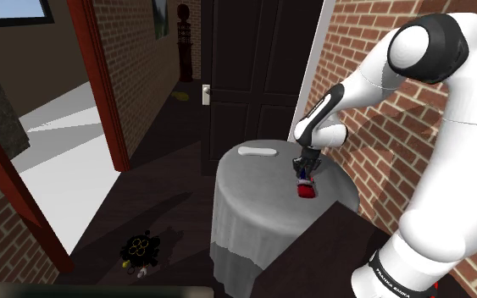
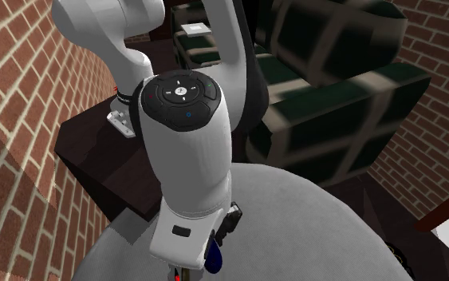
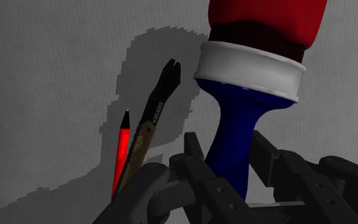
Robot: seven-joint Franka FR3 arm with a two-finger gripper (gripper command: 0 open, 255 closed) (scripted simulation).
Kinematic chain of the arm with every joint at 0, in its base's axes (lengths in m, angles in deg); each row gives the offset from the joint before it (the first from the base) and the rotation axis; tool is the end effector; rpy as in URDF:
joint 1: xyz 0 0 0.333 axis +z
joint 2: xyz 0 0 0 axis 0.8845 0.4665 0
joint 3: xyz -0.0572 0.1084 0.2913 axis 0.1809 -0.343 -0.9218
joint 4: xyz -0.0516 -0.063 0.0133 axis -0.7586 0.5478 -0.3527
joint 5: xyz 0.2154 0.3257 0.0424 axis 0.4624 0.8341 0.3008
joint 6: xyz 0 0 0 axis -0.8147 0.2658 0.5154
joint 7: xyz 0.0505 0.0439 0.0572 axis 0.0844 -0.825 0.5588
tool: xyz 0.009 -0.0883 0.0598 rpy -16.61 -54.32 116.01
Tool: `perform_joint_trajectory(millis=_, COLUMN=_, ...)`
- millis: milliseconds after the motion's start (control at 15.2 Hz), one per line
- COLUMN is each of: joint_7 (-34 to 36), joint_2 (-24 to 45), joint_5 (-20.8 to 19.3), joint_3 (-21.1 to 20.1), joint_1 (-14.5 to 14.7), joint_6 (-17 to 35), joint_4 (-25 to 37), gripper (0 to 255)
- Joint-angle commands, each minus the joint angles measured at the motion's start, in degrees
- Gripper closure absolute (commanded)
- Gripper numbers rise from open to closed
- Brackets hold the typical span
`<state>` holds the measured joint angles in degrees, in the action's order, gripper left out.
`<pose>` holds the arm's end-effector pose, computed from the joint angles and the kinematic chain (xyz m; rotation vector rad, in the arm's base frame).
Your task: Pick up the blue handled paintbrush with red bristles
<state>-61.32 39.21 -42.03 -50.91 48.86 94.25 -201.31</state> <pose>0.4225 -0.2383 0.1906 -3.0361 0.7375 -0.0104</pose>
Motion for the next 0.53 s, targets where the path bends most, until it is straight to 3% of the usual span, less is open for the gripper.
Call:
perform_joint_trajectory(millis=0, joint_7=0.9, joint_2=-1.6, joint_5=-1.1, joint_3=0.7, joint_1=0.5, joint_6=-1.4, joint_4=-0.2, gripper=255)
perform_joint_trajectory(millis=462, joint_7=3.1, joint_2=-5.7, joint_5=-4.1, joint_3=2.1, joint_1=1.4, joint_6=-5.1, joint_4=-0.4, gripper=255)
